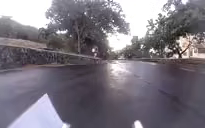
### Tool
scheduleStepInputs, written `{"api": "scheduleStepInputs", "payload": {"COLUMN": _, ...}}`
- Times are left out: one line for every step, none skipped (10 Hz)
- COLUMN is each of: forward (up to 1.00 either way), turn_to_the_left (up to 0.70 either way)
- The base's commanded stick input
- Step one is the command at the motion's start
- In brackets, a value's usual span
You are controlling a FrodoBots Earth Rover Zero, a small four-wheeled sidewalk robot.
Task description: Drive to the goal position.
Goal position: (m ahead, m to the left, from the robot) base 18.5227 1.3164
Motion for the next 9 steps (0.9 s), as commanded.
{"api": "scheduleStepInputs", "payload": {"forward": 0.5, "turn_to_the_left": 0.0}}
{"api": "scheduleStepInputs", "payload": {"forward": 0.5, "turn_to_the_left": -0.08}}
{"api": "scheduleStepInputs", "payload": {"forward": 0.5, "turn_to_the_left": -0.31}}
{"api": "scheduleStepInputs", "payload": {"forward": 0.5, "turn_to_the_left": -0.48}}
{"api": "scheduleStepInputs", "payload": {"forward": 0.5, "turn_to_the_left": -0.17}}
{"api": "scheduleStepInputs", "payload": {"forward": 0.5, "turn_to_the_left": 0.0}}
{"api": "scheduleStepInputs", "payload": {"forward": 0.5, "turn_to_the_left": 0.0}}
{"api": "scheduleStepInputs", "payload": {"forward": 0.5, "turn_to_the_left": 0.0}}
{"api": "scheduleStepInputs", "payload": {"forward": 0.5, "turn_to_the_left": 0.0}}
